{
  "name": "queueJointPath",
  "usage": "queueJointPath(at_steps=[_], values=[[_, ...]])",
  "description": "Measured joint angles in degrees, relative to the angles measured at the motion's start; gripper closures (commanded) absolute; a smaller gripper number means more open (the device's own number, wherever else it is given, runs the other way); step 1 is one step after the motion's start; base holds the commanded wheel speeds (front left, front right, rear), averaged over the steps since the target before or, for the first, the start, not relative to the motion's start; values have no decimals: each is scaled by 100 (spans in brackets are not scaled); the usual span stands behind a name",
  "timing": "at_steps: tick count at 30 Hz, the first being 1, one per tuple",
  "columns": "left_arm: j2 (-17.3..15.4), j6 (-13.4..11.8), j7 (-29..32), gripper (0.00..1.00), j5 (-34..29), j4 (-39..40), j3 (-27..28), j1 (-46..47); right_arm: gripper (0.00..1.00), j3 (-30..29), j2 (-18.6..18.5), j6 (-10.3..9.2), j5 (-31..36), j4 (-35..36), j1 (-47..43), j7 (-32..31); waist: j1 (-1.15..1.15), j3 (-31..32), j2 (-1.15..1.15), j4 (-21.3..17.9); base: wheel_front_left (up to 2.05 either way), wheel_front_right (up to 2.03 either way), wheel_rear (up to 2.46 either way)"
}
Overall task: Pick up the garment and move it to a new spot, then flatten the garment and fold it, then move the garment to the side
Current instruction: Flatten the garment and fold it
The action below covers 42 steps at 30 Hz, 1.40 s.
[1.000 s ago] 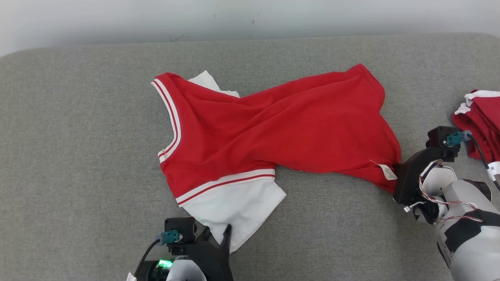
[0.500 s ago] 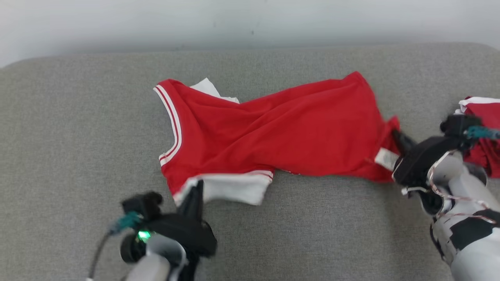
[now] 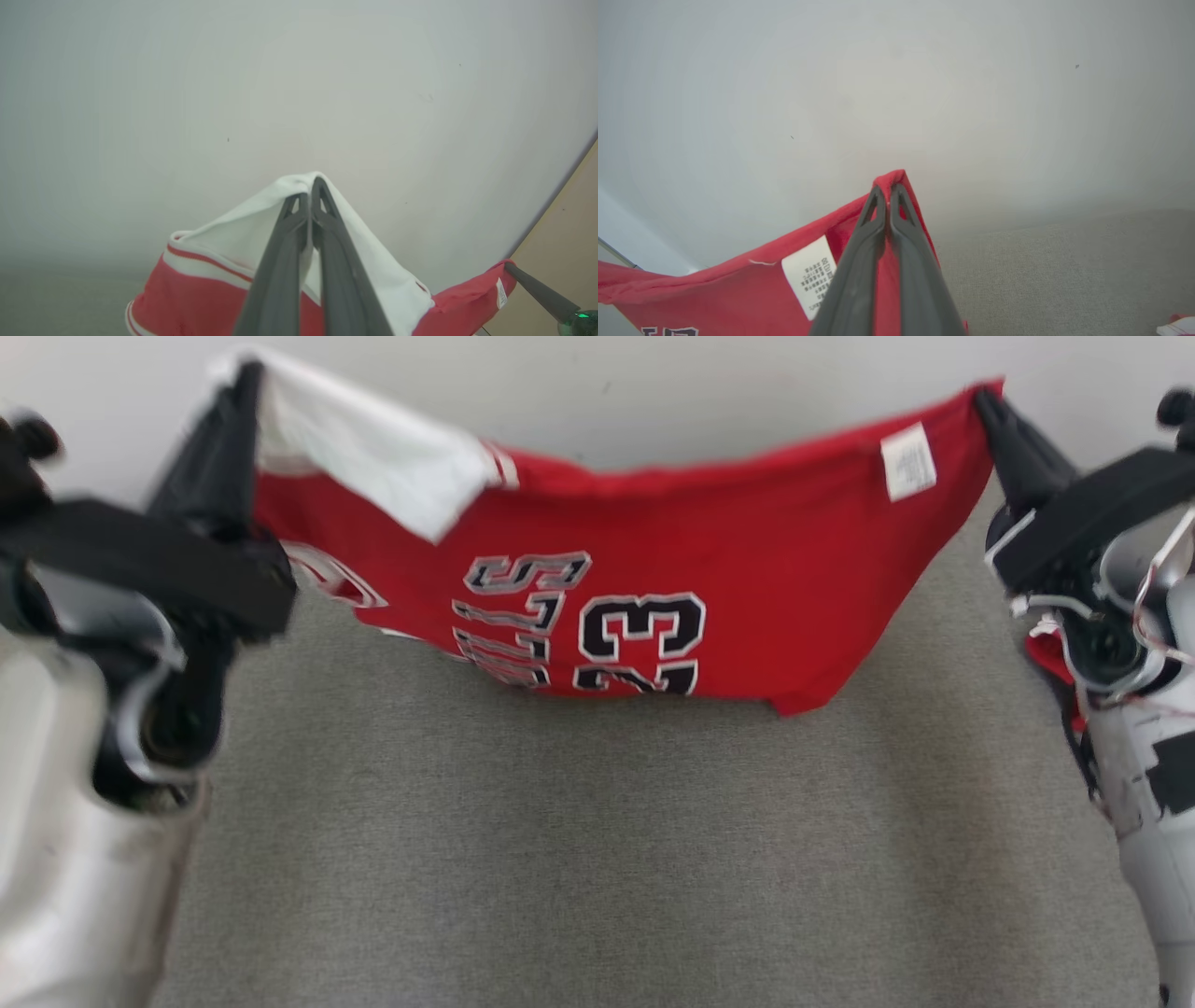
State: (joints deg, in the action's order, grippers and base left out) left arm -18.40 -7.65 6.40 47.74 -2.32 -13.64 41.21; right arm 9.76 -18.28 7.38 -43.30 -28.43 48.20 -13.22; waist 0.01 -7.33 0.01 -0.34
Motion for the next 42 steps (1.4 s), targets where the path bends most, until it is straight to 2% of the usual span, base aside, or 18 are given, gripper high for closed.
queueJointPath(at_steps=[8, 15, 19, 24, 29, 32, 36, 42], values=[[-136, 44, 13, 100, -175, -417, 152, 1546, 100, -296, 132, 1, 468, 244, 1034, -246, -1, -126, -1, -177, 0, 0, 0], [-158, 53, -200, 100, -545, -962, 116, 2854, 100, -453, 432, 1, 1049, -27, 2185, -439, -1, -675, -1, -295, 0, 0, 0], [-189, 48, -659, 100, -865, -1322, 176, 3863, 100, -873, 817, 1, 1451, -406, 3112, 58, 0, -1340, 0, -406, 0, 0, 0], [-281, 223, -1277, 100, -1261, -1663, 119, 4809, 100, -1573, 1214, 1, 1645, -910, 3951, 987, 1, -2084, 0, -568, 0, 0, 0], [-133, 449, -1897, 100, -1415, -1885, 81, 5578, 100, -1900, 1329, 1, 1893, -1111, 4450, 1773, 2, -2757, 1, -741, 0, 0, 0], [83, 653, -2100, 100, -1571, -1691, 97, 6019, 100, -1845, 1146, 1, 2319, -924, 4718, 2246, 2, -3129, 1, -813, 0, 0, 0], [209, 1014, -2146, 100, -2030, -1248, 138, 5960, 100, -1589, 946, 1, 2629, -833, 4599, 2566, 0, -3592, 0, -848, 0, 0, 0], [469, 1282, -2146, 100, -2228, -947, 523, 4613, 100, -762, 647, 7, 2827, -902, 3702, 2715, 2, -3952, 0, -738, 0, 0, 0]])
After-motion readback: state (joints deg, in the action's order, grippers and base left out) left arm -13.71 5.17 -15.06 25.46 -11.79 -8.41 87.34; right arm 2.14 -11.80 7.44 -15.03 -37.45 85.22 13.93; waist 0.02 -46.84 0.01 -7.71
